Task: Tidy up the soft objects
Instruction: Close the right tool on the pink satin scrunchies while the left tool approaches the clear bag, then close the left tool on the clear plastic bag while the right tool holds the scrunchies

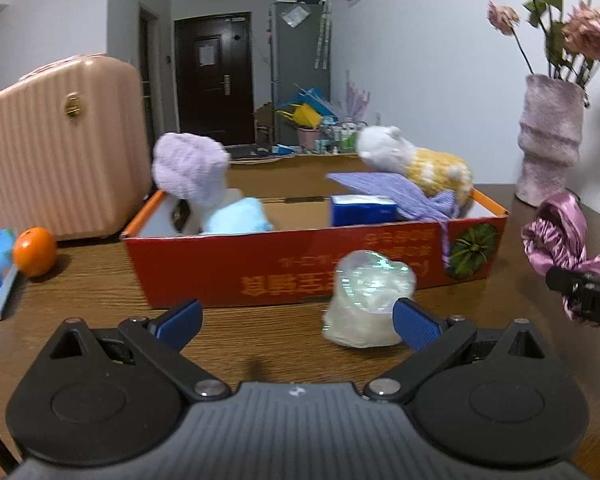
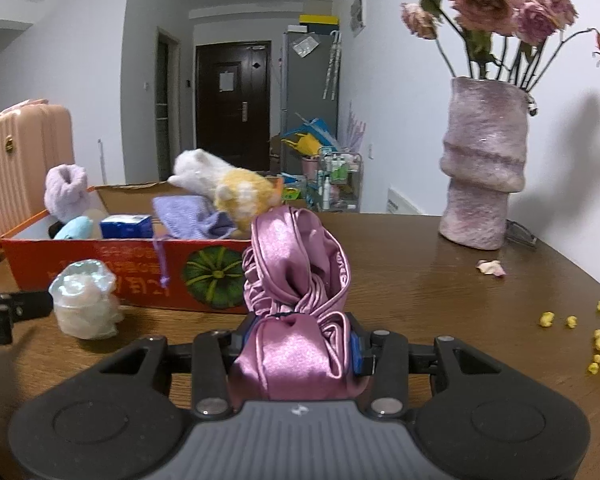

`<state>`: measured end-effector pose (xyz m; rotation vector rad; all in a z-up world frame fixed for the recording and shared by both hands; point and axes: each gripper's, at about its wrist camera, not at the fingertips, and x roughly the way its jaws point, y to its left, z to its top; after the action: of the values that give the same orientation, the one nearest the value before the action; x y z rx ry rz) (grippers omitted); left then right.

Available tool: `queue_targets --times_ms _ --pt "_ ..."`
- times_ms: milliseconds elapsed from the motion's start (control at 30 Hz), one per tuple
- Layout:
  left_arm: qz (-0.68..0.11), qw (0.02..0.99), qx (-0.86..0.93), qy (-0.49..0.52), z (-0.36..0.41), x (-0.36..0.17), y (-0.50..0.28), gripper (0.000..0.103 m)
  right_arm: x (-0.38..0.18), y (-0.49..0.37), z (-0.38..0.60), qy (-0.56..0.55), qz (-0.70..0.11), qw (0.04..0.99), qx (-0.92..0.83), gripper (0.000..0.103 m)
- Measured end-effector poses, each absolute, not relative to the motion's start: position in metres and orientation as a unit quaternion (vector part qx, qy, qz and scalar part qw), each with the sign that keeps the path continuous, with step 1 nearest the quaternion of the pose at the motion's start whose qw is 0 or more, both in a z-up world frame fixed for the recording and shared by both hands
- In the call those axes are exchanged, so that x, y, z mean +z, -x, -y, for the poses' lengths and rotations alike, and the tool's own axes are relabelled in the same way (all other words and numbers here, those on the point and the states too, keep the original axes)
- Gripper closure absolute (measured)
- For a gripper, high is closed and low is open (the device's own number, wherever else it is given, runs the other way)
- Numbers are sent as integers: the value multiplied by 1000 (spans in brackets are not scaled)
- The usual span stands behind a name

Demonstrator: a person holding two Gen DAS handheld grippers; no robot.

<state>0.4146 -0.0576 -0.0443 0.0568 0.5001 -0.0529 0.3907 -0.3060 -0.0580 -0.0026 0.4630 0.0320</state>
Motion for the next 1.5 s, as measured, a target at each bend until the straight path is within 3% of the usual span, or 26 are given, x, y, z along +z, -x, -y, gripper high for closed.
queue_targets --times_ms 667,800,867,1000,1033,1500 --pt "-299 953 -41 -40 99 -62 -462 1 -60 -393 305 4 -223 975 1 61" --pt "-299 952 -40 -48 104 -64 -466 8 -60 -394 301 9 -223 975 5 61" --pt "-299 952 -34 -57 106 -65 -467 18 -60 -394 300 11 -223 975 7 61" --pt "-308 948 -43 -66 108 -68 -470 50 -60 -393 297 15 -222 975 11 61" --pt "-311 947 -47 -65 107 -68 -470 52 -60 -393 296 16 -222 975 12 61" --pt "-304 950 -44 -60 103 -63 -462 56 -58 -390 296 13 -212 977 12 61"
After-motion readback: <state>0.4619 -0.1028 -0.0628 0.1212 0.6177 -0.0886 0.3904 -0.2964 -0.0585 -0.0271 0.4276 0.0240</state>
